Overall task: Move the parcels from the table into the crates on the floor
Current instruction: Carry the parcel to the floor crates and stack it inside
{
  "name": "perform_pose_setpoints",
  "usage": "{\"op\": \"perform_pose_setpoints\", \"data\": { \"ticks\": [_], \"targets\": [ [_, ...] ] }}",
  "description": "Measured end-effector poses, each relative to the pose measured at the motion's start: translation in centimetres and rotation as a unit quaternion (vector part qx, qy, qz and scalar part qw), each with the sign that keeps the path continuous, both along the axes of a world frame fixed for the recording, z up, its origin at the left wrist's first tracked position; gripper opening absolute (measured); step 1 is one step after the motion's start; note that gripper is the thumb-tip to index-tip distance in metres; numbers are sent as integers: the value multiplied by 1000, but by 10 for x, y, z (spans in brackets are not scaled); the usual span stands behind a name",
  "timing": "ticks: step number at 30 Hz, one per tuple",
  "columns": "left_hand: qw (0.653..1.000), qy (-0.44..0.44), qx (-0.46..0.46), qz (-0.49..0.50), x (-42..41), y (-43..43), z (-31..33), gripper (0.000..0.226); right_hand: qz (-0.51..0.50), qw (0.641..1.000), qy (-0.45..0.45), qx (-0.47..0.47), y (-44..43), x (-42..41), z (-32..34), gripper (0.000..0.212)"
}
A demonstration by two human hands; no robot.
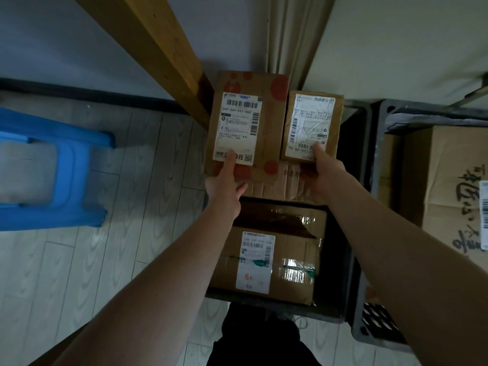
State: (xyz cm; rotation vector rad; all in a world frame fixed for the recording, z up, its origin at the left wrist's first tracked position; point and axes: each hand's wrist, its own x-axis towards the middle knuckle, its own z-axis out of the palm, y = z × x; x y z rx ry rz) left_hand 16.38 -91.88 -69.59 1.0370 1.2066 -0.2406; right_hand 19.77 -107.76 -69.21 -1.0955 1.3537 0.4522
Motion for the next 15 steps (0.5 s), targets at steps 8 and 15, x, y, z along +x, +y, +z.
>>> {"op": "perform_pose_setpoints", "data": {
  "ticks": [8, 15],
  "targets": [
    [1000, 16, 3, -5, 7, -10, 4, 36, 4, 996, -73, 48, 6, -2, -19, 51],
    [1000, 23, -11, -13, 8, -6, 7, 33, -52, 997, -42, 38, 5, 1, -20, 35]
  ]
}}
